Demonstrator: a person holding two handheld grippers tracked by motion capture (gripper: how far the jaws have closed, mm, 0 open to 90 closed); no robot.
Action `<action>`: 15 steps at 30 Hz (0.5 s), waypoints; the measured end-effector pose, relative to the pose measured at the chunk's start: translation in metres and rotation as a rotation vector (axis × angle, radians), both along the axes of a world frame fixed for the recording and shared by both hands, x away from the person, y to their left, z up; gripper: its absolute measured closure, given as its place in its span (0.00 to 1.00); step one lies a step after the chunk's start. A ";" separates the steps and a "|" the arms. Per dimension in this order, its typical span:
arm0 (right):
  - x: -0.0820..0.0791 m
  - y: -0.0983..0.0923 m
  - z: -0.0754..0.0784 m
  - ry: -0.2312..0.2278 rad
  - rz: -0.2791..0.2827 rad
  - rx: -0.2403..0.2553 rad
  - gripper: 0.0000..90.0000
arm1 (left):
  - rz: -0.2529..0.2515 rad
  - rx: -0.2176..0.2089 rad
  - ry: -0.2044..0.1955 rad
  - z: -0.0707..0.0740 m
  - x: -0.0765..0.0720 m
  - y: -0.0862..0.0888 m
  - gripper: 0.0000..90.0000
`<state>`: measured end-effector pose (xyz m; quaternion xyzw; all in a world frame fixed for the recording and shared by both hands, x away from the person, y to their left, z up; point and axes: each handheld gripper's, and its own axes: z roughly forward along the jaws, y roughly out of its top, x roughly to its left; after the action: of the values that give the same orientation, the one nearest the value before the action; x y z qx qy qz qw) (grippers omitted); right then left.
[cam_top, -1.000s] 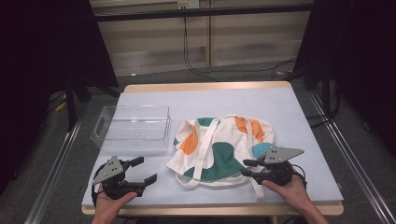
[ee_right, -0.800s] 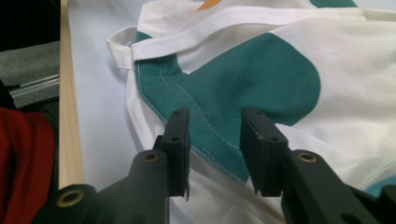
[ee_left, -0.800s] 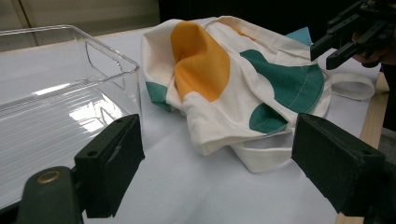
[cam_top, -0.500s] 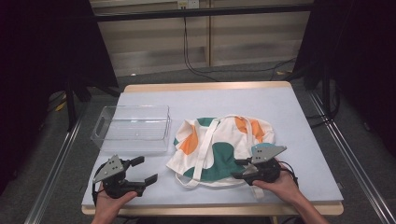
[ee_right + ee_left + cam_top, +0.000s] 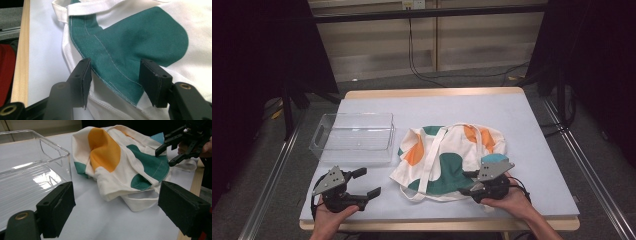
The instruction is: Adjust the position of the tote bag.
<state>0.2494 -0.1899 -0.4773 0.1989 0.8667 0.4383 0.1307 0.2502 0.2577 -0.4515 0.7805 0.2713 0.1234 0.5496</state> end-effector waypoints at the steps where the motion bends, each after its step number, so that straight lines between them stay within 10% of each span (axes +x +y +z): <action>1: 0.000 0.000 0.000 0.000 0.000 0.000 0.48 | 0.000 0.000 0.000 0.000 0.000 0.000 0.15; 15: 0.006 0.002 0.001 0.057 -0.016 -0.001 0.72 | -0.015 0.001 0.004 -0.001 0.000 -0.004 0.15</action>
<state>0.2553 -0.1876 -0.4763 0.2184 0.8685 0.4312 0.1097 0.2499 0.2541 -0.4525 0.7829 0.2664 0.1178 0.5497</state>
